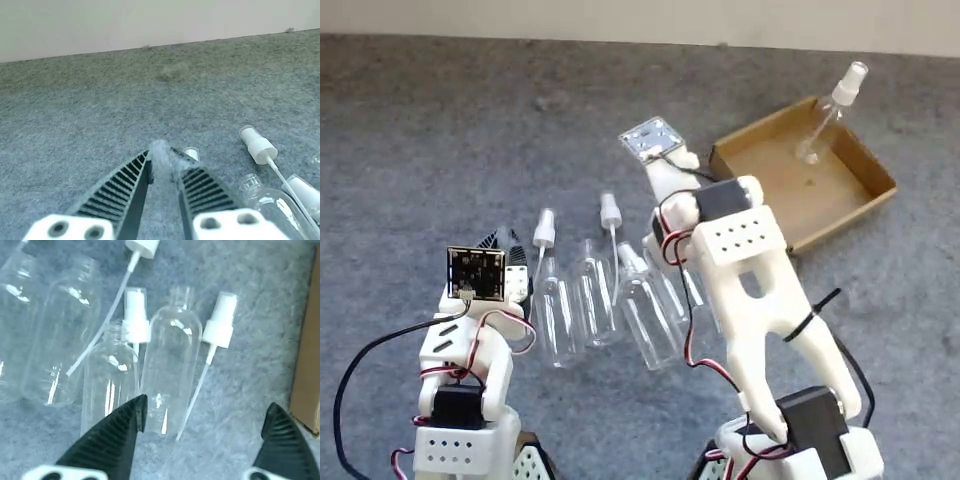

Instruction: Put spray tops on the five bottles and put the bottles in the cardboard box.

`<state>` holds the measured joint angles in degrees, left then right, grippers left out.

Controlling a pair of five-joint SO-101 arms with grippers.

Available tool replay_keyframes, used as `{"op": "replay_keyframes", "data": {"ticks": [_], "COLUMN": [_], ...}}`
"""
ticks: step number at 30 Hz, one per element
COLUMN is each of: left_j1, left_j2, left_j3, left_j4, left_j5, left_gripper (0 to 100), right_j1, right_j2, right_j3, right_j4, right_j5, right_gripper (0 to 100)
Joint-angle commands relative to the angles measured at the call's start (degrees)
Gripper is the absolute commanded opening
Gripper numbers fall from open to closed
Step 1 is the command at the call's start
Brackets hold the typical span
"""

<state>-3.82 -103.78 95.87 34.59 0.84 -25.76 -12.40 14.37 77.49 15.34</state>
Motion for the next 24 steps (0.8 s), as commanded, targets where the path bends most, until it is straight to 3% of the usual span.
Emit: {"op": "replay_keyframes", "data": {"ticks": [1,6,13,24], "left_j1": [0.66,0.66,0.66,0.66], "left_j2": [0.04,0.13,0.13,0.13], "left_j3": [1.19,1.19,1.19,1.19], "left_j4": [0.09,0.09,0.18,0.18], "left_j5": [-0.35,-0.35,-0.35,-0.35], "left_gripper": [1,1,1,1], "right_j1": [-2.68,-3.3,-3.3,-3.03], "right_j2": [-1.89,-1.54,9.8,19.56], "right_j3": [1.98,6.2,6.9,-0.22], "right_j4": [-4.53,-8.4,-9.1,-9.36], "right_j5": [0.44,0.44,0.44,0.35], "right_gripper": [32.5,32.5,32.5,32.5]}}
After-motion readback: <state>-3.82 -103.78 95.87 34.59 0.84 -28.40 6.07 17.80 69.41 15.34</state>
